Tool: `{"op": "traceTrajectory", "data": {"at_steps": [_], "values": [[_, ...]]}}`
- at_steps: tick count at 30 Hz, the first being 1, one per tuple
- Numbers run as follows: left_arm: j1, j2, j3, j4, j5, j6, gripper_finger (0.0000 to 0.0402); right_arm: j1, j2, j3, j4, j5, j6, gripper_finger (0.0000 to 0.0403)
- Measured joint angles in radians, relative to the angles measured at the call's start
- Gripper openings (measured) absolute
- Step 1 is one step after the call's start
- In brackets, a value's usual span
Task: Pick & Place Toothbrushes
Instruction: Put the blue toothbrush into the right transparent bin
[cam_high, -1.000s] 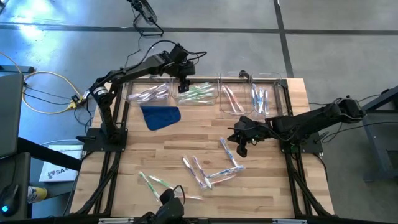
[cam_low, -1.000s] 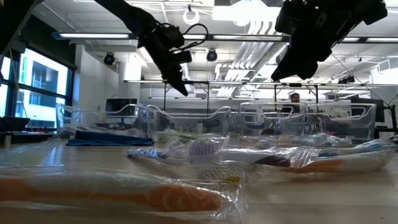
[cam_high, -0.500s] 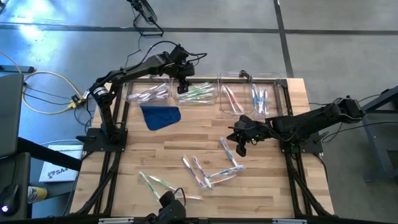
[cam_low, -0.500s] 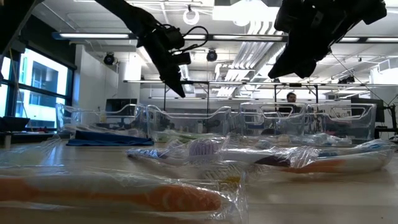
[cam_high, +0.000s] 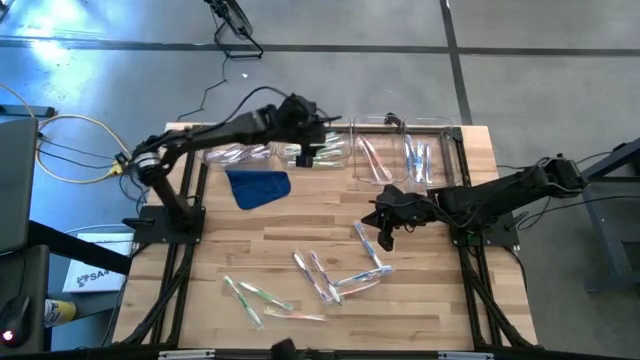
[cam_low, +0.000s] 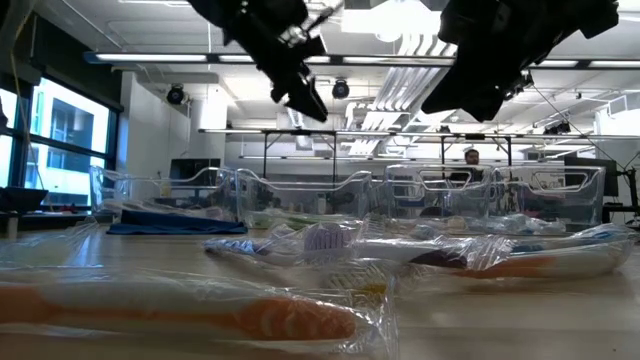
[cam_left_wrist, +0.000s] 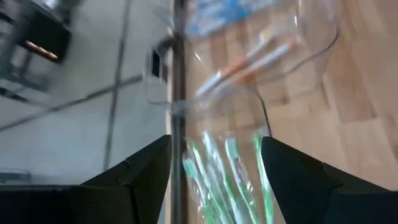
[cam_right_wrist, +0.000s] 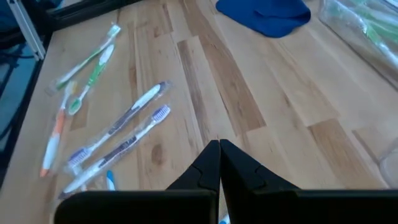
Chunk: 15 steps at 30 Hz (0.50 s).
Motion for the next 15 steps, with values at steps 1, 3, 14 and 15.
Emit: {"op": "traceTrajectory", "data": {"at_steps": [1, 3, 14, 15], "values": [[-0.008, -0.029, -0.035, 0.031, -0.001, -0.013, 0.0241, 0.0, 0.0, 0.0, -0.001, 0.0, 0.012, 0.0002], [-0.018, -0.099, -0.113, 0.065, -0.004, -0.048, 0.0241, 0.0, 0.0, 0.0, -0.001, 0.0, 0.016, 0.0002], [-0.196, -0.499, -0.589, 0.304, -0.197, -0.154, 0.0241, 0.002, 0.0, 0.0, -0.009, -0.019, 0.113, 0.0002], [-0.217, -0.534, -0.618, 0.315, -0.207, -0.154, 0.0241, 0.004, 0.0, 0.0, -0.009, -0.026, 0.124, 0.0002]]}}
